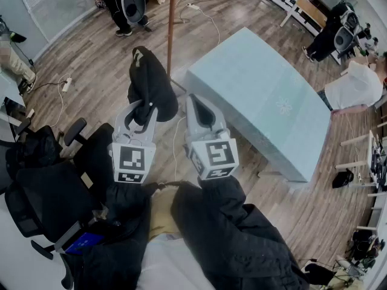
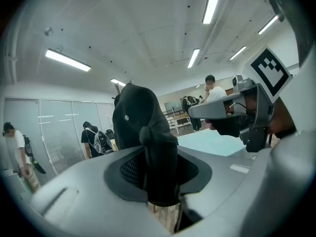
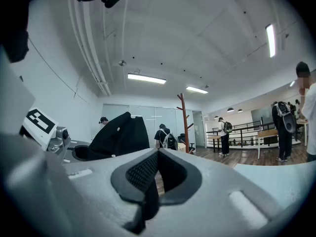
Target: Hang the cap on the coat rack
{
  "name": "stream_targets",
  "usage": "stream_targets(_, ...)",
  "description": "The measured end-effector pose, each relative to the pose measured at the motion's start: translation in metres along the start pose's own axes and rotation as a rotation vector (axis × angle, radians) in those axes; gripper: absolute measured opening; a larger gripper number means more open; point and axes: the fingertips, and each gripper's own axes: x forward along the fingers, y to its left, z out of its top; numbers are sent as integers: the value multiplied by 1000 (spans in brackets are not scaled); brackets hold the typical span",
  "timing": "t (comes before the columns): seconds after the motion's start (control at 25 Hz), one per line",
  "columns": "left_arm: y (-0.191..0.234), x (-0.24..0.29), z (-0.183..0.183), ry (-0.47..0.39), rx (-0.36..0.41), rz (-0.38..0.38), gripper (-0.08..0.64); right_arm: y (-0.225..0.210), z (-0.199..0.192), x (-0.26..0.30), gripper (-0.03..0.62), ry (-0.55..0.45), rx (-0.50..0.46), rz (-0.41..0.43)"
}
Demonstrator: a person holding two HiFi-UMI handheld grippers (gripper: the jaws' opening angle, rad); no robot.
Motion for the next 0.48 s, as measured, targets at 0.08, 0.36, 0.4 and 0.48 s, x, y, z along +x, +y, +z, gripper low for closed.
stream_targets(0.08, 0, 1, 1, 0, 5, -3, 120, -1, 0, 0, -8, 1, 2, -4)
stream_targets(0.36, -10, 6, 4, 2, 15, 0, 119, -9, -1, -5, -8, -3, 17, 11)
stream_targets(0.4, -11, 6, 4, 3, 15, -1, 118, -9, -1, -5, -8, -3, 25, 18)
stream_targets(0.48, -14, 7, 3, 7, 12, -2, 118, -8, -2, -6, -6, -3, 40, 28)
